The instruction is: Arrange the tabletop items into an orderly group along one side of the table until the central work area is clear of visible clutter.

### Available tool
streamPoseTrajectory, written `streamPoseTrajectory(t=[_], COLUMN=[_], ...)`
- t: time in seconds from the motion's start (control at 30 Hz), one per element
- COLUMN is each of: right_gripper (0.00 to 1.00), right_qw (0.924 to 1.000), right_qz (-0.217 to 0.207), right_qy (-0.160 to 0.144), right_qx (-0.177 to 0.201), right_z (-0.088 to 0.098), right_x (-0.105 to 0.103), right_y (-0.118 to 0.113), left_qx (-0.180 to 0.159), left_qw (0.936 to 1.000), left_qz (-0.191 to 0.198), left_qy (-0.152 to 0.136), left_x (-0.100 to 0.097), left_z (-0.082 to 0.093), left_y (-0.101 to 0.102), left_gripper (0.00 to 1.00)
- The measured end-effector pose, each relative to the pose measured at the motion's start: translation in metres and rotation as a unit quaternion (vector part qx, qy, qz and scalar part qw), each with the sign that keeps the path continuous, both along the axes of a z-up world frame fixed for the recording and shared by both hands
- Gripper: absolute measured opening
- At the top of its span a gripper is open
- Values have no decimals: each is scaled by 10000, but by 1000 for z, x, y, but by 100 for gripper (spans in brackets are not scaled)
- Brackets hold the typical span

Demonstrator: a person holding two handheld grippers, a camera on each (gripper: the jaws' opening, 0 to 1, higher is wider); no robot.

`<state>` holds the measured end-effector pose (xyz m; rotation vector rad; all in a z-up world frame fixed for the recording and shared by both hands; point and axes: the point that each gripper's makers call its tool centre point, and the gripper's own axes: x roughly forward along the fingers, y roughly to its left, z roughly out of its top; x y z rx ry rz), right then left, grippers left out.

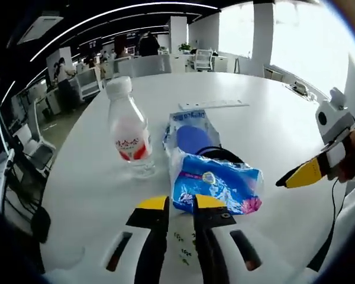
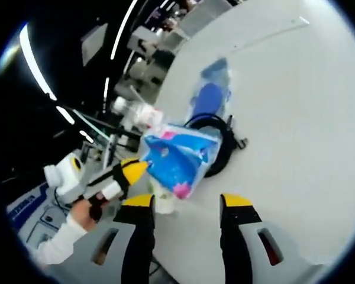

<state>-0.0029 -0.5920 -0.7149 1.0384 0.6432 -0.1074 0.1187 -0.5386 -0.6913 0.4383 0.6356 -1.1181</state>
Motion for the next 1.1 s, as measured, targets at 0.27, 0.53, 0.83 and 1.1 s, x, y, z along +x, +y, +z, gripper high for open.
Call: streamPoseTrajectory(t=[0.27,0.53,0.83,1.1], right_gripper=[28,0,0,9], right_qw=[9994,9995,9997,9971], right_qz=[-16,-78,-215,-436], right_qy=[279,304,61,-541], right_qx=[-222,59,132,309], right_z=[-15,-17,-6,4], right_x=[8,8,-2,-20], right_y=[1,-2,-9,-9], left_qx=[-112,-193,-622,-1244], left_qw=[9996,9994,9967,9898], left_qz=[142,287,490,413], left_qy=[-209,-96,185,557], left_x=[1,-12,-35,-59], left_z=[3,1,19,57], left_y=[1,8,5,-18], left_gripper=[1,0,0,0])
